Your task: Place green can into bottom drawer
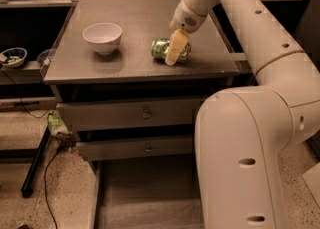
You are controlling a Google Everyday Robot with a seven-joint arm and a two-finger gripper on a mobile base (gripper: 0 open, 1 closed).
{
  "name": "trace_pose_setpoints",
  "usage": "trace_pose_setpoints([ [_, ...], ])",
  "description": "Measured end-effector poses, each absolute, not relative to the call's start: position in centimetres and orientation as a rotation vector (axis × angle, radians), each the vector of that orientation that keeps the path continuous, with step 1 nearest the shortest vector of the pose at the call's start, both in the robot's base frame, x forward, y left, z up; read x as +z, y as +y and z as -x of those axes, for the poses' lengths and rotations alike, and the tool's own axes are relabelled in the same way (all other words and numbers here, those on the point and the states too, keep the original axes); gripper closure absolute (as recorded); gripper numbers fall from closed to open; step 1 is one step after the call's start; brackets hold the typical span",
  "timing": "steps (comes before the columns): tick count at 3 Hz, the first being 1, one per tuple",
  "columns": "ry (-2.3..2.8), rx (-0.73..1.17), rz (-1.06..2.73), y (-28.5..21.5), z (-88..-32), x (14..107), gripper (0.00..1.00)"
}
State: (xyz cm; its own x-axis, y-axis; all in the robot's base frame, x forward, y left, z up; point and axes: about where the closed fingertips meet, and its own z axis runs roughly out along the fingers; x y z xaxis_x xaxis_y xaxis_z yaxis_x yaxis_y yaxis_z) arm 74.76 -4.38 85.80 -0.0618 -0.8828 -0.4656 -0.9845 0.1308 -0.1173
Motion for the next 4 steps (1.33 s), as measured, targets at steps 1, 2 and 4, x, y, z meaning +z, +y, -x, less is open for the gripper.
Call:
trace_pose_setpoints([
  [1, 1.99, 0.34, 1.795, -4.09, -74.88, 85.34, 0.0],
  [2, 1.995, 0.356, 1.792, -4.1, -74.96, 84.77, 0.0],
  [4, 1.995, 0.356, 1.792, -4.1, -74.96, 84.76, 0.19],
])
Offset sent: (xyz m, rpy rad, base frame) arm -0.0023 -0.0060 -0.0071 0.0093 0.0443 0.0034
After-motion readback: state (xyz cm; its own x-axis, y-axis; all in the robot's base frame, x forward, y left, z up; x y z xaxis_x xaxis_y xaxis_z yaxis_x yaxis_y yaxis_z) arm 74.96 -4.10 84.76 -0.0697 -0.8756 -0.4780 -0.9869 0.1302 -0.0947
